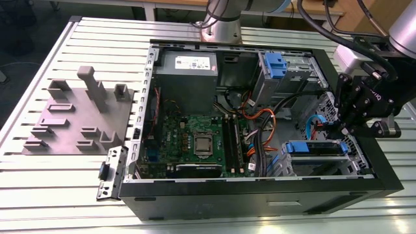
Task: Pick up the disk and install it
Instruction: 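Insert the first disk wire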
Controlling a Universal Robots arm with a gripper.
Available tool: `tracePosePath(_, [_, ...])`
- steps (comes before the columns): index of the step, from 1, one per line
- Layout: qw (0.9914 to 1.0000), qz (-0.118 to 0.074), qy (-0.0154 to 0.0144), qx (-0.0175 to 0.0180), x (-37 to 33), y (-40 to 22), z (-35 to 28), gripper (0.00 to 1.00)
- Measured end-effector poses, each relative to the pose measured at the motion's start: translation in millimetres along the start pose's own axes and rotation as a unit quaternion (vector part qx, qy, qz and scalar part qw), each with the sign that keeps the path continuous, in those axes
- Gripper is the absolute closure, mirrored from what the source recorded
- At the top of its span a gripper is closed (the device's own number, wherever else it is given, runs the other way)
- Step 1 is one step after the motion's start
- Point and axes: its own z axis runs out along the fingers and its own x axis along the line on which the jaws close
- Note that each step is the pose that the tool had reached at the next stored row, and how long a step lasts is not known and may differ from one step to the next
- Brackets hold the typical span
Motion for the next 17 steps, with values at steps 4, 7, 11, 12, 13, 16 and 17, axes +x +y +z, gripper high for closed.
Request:
tracePosePath(4, [1.00000, 0.000, 0.0000, 0.0000, 0.0, 0.1, 0.0, 0.84])
tracePosePath(7, [1.00000, 0.000, 0.0000, 0.0001, 0.0, 0.1, 0.0, 0.84])
tracePosePath(11, [1.00000, 0.000, 0.0000, 0.0012, 0.1, 0.4, 0.1, 0.84])
tracePosePath(12, [0.99999, 0.000, 0.0000, 0.0033, 0.0, 0.8, 0.0, 0.84])
tracePosePath(13, [0.99998, 0.000, 0.0000, 0.0063, 0.1, 1.4, 0.1, 0.84])
tracePosePath(16, [0.99982, 0.001, 0.0000, 0.0192, 0.4, 4.7, 0.1, 0.84])
tracePosePath(17, [0.99976, 0.001, 0.0000, 0.0220, 0.6, 6.2, 0.2, 0.84])
